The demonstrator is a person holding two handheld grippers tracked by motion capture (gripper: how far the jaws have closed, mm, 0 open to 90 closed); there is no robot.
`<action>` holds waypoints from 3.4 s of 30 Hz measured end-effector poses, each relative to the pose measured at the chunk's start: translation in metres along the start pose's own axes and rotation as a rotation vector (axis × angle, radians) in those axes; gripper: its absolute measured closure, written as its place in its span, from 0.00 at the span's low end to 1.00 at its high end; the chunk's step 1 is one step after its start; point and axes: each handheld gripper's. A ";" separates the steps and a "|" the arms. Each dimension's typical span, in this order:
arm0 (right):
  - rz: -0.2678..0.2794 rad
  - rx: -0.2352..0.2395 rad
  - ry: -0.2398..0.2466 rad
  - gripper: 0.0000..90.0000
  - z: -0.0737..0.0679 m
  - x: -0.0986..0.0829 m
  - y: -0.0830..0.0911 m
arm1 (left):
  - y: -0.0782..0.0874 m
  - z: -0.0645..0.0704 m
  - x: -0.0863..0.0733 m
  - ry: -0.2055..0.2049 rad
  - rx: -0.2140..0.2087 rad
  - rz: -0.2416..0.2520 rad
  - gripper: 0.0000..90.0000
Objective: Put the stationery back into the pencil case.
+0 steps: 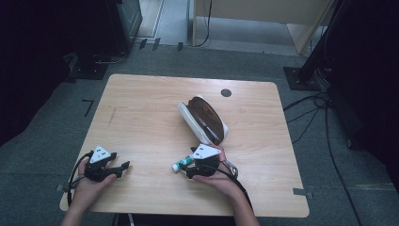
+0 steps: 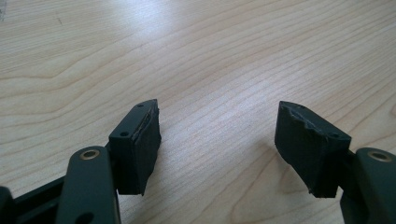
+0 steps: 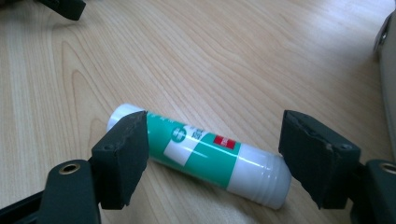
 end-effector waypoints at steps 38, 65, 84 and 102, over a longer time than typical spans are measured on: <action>-0.085 0.016 -0.026 0.73 -0.030 -0.013 0.014 | -0.001 0.001 0.000 -0.005 0.001 0.005 0.36; 0.088 -0.075 -0.090 0.73 -0.016 0.034 0.066 | -0.004 0.007 0.000 -0.055 0.040 -0.031 0.15; 0.174 -0.207 -0.124 0.73 0.015 0.067 0.099 | -0.006 0.006 0.001 -0.043 0.057 -0.067 0.00; 0.131 -0.300 -0.234 0.73 0.058 0.070 0.080 | -0.006 0.006 0.001 -0.044 0.052 -0.065 0.00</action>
Point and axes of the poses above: each handheld gripper's, and its own axes: y roughly backward along the jaws, x roughly out of its top, z roughly to its right, and after that the axes turned 5 degrees about x, right-handed
